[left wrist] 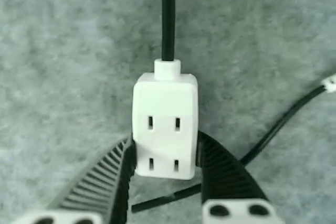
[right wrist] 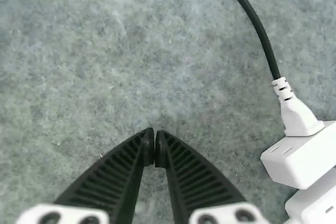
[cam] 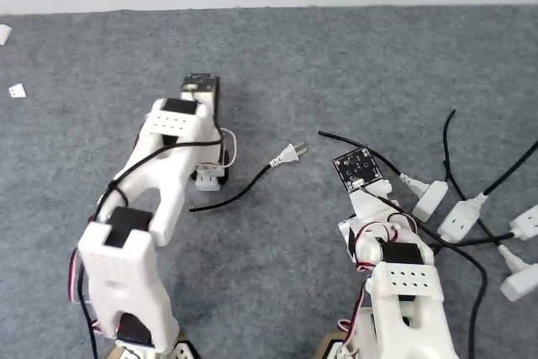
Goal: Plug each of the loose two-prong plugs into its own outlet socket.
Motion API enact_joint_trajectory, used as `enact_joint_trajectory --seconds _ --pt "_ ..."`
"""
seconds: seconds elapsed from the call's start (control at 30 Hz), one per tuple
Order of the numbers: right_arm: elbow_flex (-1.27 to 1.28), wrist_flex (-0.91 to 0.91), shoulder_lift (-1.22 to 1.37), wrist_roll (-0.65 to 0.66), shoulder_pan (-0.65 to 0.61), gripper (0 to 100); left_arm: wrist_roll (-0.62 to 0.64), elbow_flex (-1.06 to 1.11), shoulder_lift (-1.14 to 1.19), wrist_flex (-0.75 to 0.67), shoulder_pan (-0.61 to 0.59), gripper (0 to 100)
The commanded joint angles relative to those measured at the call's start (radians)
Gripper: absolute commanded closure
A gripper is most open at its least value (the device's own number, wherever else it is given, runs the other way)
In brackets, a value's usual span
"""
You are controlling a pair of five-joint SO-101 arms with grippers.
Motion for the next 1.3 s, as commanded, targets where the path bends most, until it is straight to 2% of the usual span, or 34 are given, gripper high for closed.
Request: enact_joint_trajectory --seconds 0.0,0.23,0.43,0.57,0.6,0.67,0.83,0.9,1.1,1.17,1.27 --pt "-0.012 -0.019 -0.024 0.008 -0.004 99.0 0.017 0.162 -0.143 -0.095 -0.028 99" --pt "-0.009 -0.018 -0.024 0.008 -0.004 99.0 0.017 0.492 -0.465 -0.232 -0.046 99" --pt "-0.012 0.001 -0.024 0.008 -0.001 99.0 0.006 0.656 -0.497 -0.315 -0.057 99" --pt "-0.061 0.027 -0.024 0.018 -0.024 99.0 -0.041 0.679 -0.506 -0.299 -0.072 99" --pt "-0.087 0.027 -0.024 0.044 -0.025 99.0 -0.043 0.679 -0.506 -0.290 -0.078 99" --pt "-0.132 0.027 -0.022 0.184 -0.031 99.0 -0.041 0.680 -0.506 -0.288 -0.083 99" --pt "-0.141 0.013 -0.013 0.733 -0.117 99.0 -0.061 0.684 -0.506 -0.287 -0.094 99" --pt "-0.140 -0.028 -0.013 0.895 -0.153 99.0 -0.098 0.684 -0.506 -0.288 -0.094 99" --pt "-0.140 -0.314 0.038 0.933 -0.236 99.0 -0.126 0.674 -0.511 -0.305 -0.095 99" --pt "-0.167 -0.378 0.133 0.931 -0.239 99.0 -0.126 0.684 -0.545 -0.319 -0.121 99" --pt "-0.275 -0.418 0.358 0.928 -0.228 99.0 -0.127 0.745 -0.632 -0.416 -0.178 99"
